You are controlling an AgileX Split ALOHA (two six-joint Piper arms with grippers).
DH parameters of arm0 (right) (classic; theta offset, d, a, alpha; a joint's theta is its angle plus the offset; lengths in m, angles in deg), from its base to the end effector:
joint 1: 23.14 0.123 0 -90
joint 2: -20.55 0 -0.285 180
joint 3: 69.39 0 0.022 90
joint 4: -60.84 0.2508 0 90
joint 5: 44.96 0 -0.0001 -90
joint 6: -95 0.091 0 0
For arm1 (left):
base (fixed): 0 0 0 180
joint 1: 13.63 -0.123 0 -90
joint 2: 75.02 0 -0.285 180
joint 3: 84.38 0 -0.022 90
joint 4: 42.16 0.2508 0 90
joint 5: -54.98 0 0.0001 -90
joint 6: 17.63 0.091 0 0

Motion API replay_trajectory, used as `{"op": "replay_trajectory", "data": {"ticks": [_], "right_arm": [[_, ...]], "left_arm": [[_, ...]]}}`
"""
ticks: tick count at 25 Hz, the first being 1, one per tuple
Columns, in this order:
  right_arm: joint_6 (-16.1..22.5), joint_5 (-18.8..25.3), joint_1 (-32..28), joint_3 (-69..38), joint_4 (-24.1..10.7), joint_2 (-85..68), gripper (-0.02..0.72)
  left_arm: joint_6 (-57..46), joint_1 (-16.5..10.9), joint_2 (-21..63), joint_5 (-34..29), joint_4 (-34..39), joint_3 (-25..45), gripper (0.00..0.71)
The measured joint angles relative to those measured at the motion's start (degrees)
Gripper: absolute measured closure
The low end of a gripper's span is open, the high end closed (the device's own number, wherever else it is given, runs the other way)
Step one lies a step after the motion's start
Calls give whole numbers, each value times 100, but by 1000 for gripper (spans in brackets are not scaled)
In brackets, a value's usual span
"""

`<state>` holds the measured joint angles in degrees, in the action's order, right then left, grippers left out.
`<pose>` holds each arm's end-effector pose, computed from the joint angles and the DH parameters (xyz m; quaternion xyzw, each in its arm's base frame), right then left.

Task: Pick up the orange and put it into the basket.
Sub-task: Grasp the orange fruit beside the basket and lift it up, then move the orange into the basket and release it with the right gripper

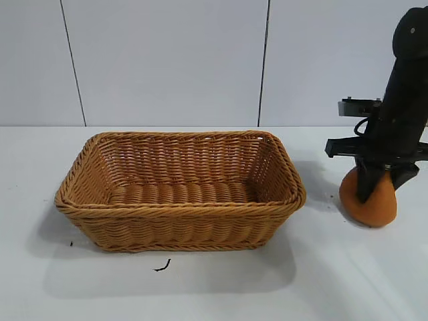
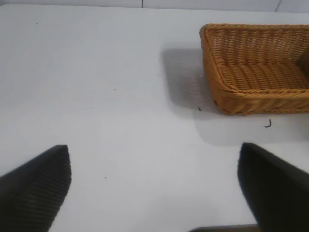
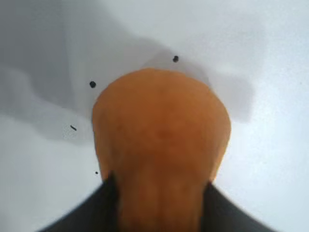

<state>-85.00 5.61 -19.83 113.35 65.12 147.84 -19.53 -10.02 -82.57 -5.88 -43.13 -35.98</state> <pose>0.3985 0.0283 0.1351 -0.0064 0.9986 0.0310 0.0417 -0.0060 -0.0010 0.2780 0.0131 0.8516 -0.0336 0.5229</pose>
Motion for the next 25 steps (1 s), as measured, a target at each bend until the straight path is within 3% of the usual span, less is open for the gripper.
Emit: {"op": "replay_trajectory", "data": {"ticks": [6, 13, 18, 25], "right_arm": [[0, 320, 0, 230, 0, -685, 597], [-170, 1171, 0, 928, 6, -1373, 597], [-192, 1272, 152, 1207, 158, -1445, 597], [-172, 1154, 1028, 1213, 208, -1445, 597]], "left_arm": [[0, 0, 0, 0, 0, 0, 37], [0, 0, 0, 0, 0, 0, 37], [0, 0, 0, 0, 0, 0, 37], [0, 0, 0, 0, 0, 0, 37]]}}
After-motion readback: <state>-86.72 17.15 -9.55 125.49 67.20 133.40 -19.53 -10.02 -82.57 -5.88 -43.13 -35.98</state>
